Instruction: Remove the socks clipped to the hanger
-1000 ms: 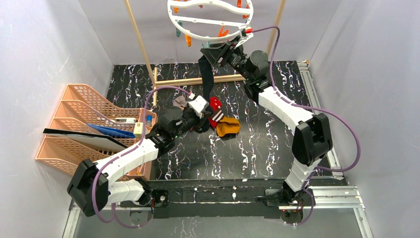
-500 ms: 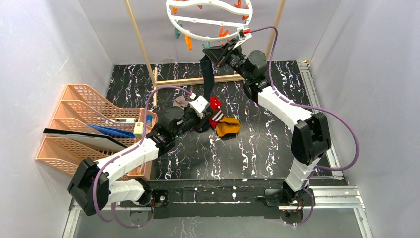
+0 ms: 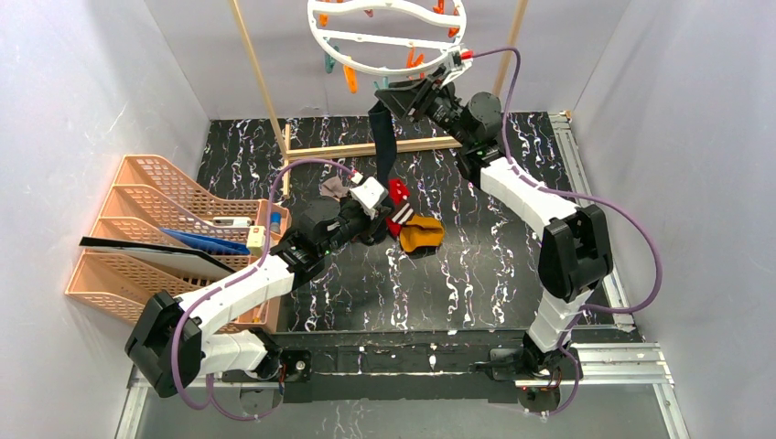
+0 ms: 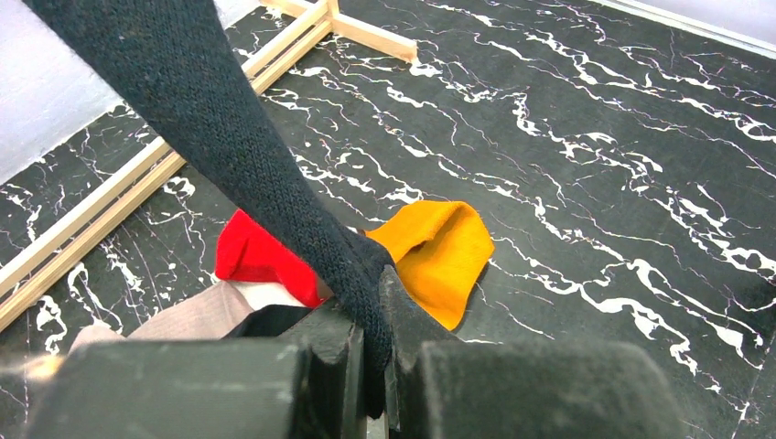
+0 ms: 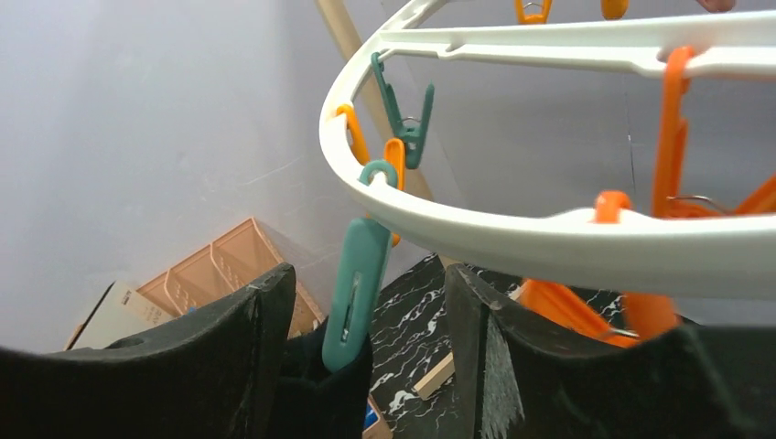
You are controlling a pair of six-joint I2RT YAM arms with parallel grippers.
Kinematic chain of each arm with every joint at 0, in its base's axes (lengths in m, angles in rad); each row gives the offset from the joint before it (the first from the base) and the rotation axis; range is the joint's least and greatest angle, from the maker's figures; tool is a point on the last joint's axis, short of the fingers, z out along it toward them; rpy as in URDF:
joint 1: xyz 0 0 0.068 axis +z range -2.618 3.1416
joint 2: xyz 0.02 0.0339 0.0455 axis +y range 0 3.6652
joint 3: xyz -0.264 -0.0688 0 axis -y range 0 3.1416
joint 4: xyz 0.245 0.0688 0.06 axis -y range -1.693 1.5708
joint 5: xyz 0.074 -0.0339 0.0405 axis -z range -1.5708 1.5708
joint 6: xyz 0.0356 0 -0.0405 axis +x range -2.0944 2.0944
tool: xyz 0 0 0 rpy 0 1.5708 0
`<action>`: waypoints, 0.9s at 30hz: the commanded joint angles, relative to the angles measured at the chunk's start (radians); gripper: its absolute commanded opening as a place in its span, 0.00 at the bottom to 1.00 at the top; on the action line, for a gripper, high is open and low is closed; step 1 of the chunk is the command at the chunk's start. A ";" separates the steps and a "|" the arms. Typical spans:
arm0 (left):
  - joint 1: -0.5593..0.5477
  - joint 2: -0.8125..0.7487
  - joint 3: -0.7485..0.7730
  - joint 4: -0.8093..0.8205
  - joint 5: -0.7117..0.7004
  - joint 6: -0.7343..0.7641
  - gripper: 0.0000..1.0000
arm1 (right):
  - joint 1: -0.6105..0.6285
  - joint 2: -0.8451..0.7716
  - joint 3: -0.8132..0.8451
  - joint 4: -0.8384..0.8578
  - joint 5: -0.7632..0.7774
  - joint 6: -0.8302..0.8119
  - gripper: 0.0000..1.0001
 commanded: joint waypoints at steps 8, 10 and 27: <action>-0.016 0.003 0.010 -0.023 -0.016 0.016 0.00 | -0.078 0.046 -0.124 0.353 -0.153 0.302 0.71; -0.018 0.005 0.010 -0.024 -0.015 0.016 0.00 | -0.085 0.060 -0.140 0.419 -0.169 0.360 0.71; -0.030 0.019 0.016 -0.040 -0.016 0.023 0.00 | -0.091 0.164 -0.105 0.663 -0.225 0.586 0.71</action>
